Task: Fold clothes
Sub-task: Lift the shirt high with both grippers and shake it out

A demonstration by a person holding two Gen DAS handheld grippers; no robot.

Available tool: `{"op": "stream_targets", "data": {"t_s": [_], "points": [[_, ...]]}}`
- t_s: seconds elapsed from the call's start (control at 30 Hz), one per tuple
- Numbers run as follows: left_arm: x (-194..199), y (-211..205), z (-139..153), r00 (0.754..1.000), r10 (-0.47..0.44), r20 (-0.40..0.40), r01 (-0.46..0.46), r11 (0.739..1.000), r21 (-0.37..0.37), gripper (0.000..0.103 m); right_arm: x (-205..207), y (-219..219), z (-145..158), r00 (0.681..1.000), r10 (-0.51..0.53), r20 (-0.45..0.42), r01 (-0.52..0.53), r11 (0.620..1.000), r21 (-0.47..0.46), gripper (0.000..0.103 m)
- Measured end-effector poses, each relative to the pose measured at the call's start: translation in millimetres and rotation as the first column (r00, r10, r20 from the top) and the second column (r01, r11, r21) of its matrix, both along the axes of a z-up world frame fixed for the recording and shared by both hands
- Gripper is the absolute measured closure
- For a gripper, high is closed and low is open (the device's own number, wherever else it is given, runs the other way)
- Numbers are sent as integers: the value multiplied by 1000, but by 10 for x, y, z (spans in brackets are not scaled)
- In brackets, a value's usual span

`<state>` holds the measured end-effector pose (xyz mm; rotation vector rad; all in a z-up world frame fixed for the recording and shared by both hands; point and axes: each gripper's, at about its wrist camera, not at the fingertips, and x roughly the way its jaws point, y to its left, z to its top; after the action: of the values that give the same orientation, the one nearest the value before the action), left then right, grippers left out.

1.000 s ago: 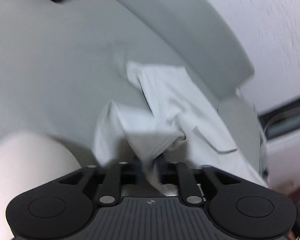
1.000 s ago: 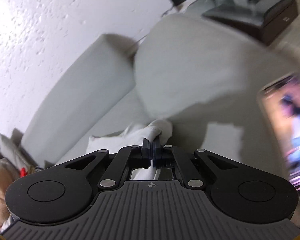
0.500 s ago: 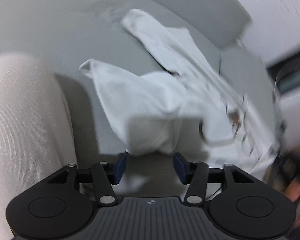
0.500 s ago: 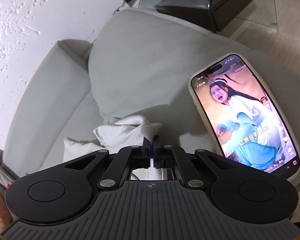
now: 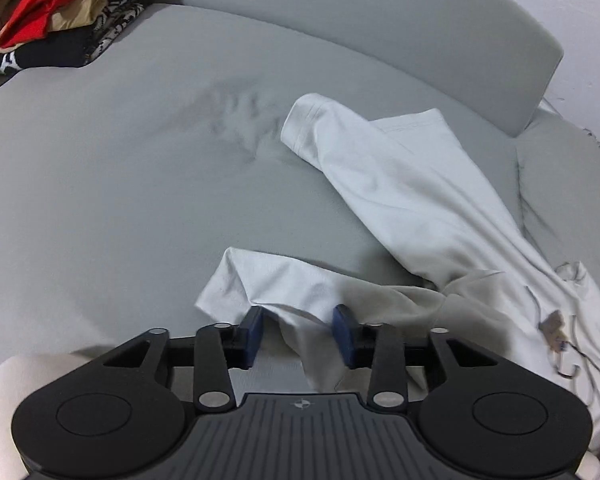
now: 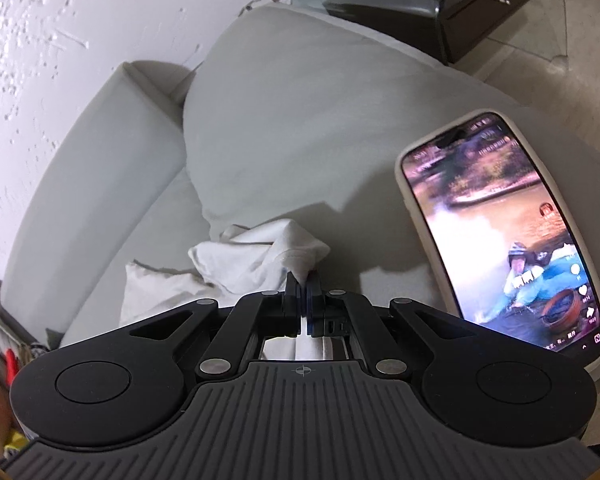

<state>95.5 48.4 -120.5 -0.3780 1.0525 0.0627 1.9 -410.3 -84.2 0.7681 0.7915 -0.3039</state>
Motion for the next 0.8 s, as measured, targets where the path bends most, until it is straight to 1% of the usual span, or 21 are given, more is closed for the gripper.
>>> {"op": "stream_targets", "data": {"t_s": [0.07,0.13,0.2,0.27,0.3,0.33,0.37,0.4,0.43,0.57,0.63,0.67,0.7,0.73,0.8], "points": [[-203,69,112,999,28,26,-27,998,-51,44,9,6,8,1000,7,1,-7,1000,2,101],[-395,120,173,996,79,36,-74,990,-123,44,13,3,-3,1000,10,-3,-10,1000,5,101],[-548,123,151,992,119,31,-110,971,-212,45,16,3,-20,1000,11,-7,-11,1000,9,101],[-613,64,72,991,132,17,-122,956,-265,46,15,6,-38,1000,10,-10,-10,1000,13,101],[-609,10,19,993,117,16,-109,960,-258,46,13,7,-49,1000,10,-12,-9,1000,17,101],[-582,-60,-38,996,85,22,-78,972,-220,47,9,9,-56,1000,15,-10,-15,1000,19,101],[-552,-117,-96,998,62,31,-56,982,-183,51,7,10,-59,1000,18,-10,-18,1000,20,101],[-518,-146,-148,998,56,42,-49,986,-161,53,5,11,-60,1000,22,-9,-22,1000,20,100],[-482,-160,-189,997,58,51,-50,987,-154,56,2,13,-60,1000,25,-7,-25,1000,19,100],[-395,-164,-258,994,40,107,-19,982,-185,58,-8,15,-67,999,41,-3,-41,999,20,100],[-361,-144,-288,992,41,121,-16,980,-199,69,-10,14,-82,999,52,-3,-52,999,18,100],[-350,-128,-306,992,44,117,-19,977,-214,80,-10,9,-92,999,53,-4,-53,998,19,100],[-344,-113,-322,993,48,108,-22,973,-229,87,-9,6,-102,999,53,-6,-53,998,21,100],[-338,-97,-338,994,50,99,-25,969,-244,98,-7,5,-112,998,54,-9,-54,998,23,100],[-364,-82,-308,996,47,77,-26,968,-249,99,-5,1,-128,998,55,-19,-54,998,31,100]]}}
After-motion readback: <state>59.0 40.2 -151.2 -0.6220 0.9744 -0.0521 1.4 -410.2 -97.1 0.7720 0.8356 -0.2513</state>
